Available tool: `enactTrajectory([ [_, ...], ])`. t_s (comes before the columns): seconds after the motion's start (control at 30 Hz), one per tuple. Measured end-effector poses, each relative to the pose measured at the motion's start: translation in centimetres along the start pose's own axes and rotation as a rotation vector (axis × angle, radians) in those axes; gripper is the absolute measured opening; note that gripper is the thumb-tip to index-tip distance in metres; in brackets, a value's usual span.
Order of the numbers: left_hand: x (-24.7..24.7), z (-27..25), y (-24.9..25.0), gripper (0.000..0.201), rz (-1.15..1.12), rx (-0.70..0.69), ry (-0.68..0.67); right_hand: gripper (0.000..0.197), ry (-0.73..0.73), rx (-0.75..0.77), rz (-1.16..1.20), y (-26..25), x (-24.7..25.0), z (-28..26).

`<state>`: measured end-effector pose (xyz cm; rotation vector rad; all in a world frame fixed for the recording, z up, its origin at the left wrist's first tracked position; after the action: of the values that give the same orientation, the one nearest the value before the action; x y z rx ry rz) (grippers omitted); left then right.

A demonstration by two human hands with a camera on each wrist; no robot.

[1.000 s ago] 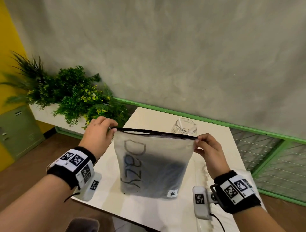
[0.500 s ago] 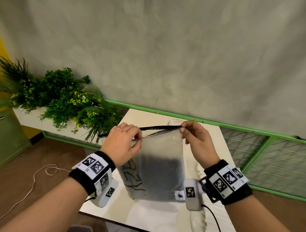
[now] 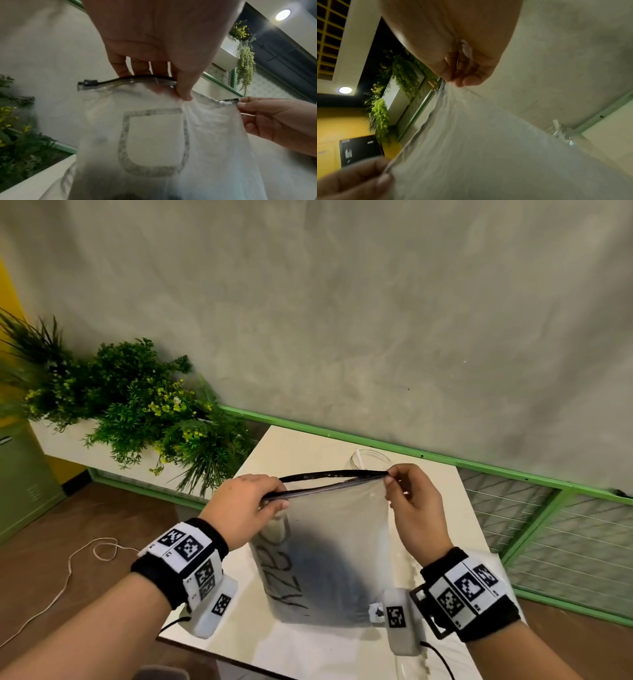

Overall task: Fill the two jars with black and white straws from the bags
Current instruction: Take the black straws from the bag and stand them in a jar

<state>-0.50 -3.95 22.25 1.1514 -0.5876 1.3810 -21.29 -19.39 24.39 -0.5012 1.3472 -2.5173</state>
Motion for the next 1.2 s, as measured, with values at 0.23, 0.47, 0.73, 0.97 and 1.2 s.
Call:
enactTrajectory([
  [0.23,-1.1,-0.2,3.1,0.025,-0.093,-0.222,0.059,0.044,-0.576,0.635,-0.939,-1.8,-5.9,-3.8],
  [0.47,-1.8,-0.1,2.0,0.045,0.200,0.039,-0.216,0.028,-0.676,0.489,-0.946,0.0,-3.7,-3.2],
  [0.73,-3.6,0.7,3.6,0.065,0.512,0.035,-0.268,0.054,-0.704,0.177,-0.563,0.2,-2.6,-4.8],
  [0.97,-4.0,1.9,2.9,0.069,0.572,0.187,-0.201,0.023,-0.768,0.015,-0.750,1.0,-2.9,-5.2],
  [1.2,-5.9,2.3,2.4,0.072,0.069,0.207,-0.396,0.044,-0.854,0.019,-1.021,2.1,-3.6,-6.0],
])
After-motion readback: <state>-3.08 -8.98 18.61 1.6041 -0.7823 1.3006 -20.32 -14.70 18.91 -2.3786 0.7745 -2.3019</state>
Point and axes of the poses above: each hand's wrist, its own z-axis towards the middle knuckle, its own x-axis out of the back of the hand, y = z × x, the point moved 6 cm from there along z, towards the middle knuckle, and after that the axes turned 8 degrees about z, right-handed, at the moved point
